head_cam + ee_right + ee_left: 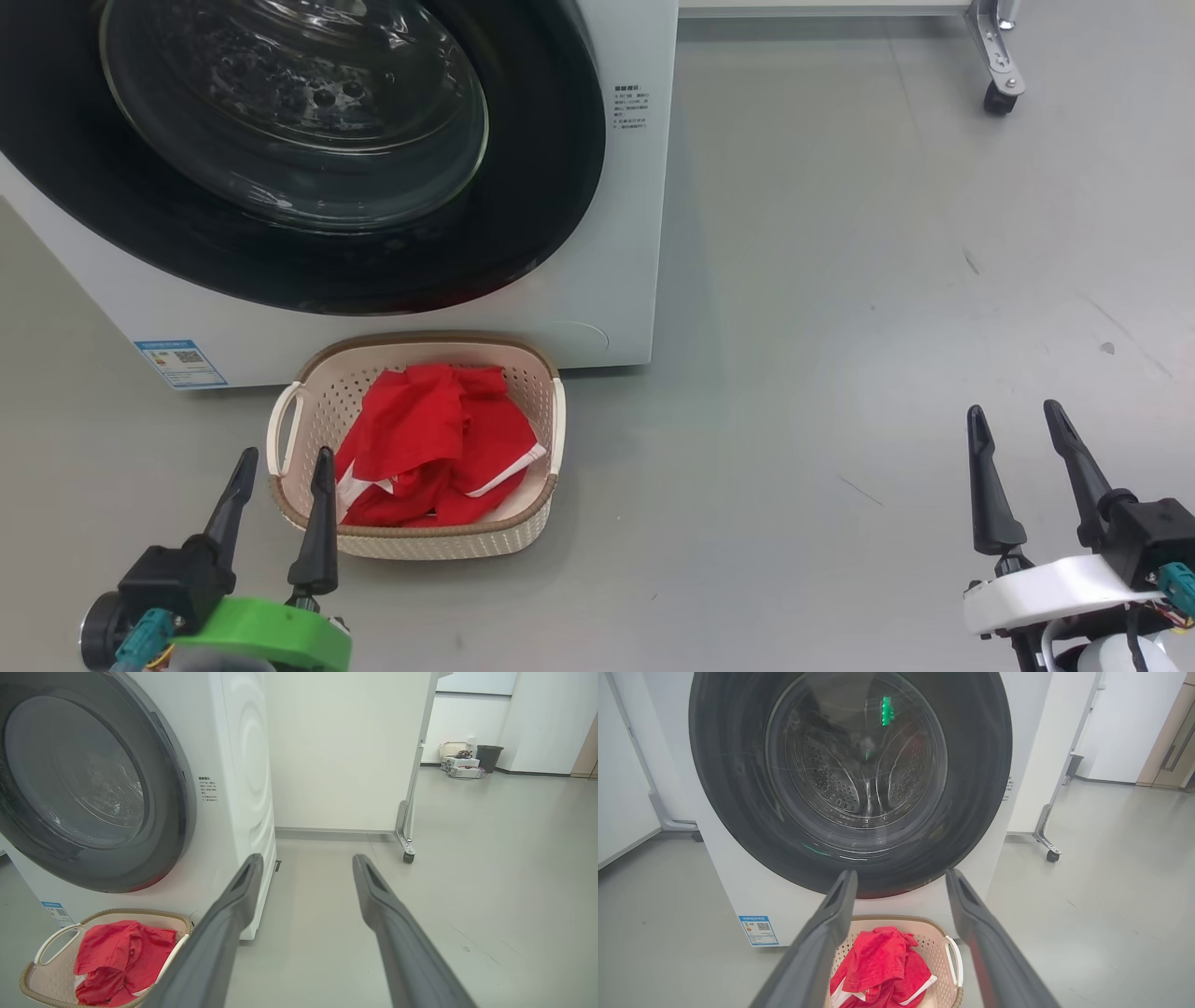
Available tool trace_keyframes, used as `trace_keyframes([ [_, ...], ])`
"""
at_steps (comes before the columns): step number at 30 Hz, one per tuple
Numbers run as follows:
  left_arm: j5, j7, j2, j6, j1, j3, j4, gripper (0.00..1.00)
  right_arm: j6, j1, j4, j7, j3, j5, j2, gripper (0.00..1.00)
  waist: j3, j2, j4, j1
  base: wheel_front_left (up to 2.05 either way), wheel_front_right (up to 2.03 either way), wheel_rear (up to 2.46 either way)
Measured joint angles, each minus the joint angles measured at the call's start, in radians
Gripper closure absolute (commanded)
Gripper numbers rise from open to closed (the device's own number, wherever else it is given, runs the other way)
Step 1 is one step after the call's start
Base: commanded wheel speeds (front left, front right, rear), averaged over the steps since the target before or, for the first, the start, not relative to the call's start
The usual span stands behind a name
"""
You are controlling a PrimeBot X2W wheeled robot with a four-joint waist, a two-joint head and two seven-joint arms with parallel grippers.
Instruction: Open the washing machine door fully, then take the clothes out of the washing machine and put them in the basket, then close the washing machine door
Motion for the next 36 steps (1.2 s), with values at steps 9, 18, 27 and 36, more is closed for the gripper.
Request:
trace_keyframes([
  [9,-0.018,0.000,0.000,0.000,0.000,0.003,-0.012,0.00,0.005,0.002,-0.002,0.000,-0.008,-0.013,0.007,0.00,0.004,0.0000,0.001,0.0000,0.00,0.00,0.00],
  [18,-0.025,0.000,0.000,0.000,0.000,0.002,-0.013,0.00,0.011,0.002,-0.003,0.000,-0.014,-0.017,0.012,0.00,0.005,0.0000,0.000,0.0000,0.00,0.00,0.00],
  [27,-0.027,0.000,0.000,0.000,0.000,0.002,-0.013,0.00,0.018,0.002,-0.003,0.000,-0.017,-0.027,0.018,0.00,0.005,0.0000,-0.001,0.0000,0.00,0.00,0.00],
  [36,-0.030,0.000,0.000,0.000,0.000,0.002,-0.013,0.00,0.023,0.003,-0.003,0.000,-0.022,-0.032,0.027,0.00,0.004,0.0000,-0.001,0.0000,0.00,0.00,0.00],
])
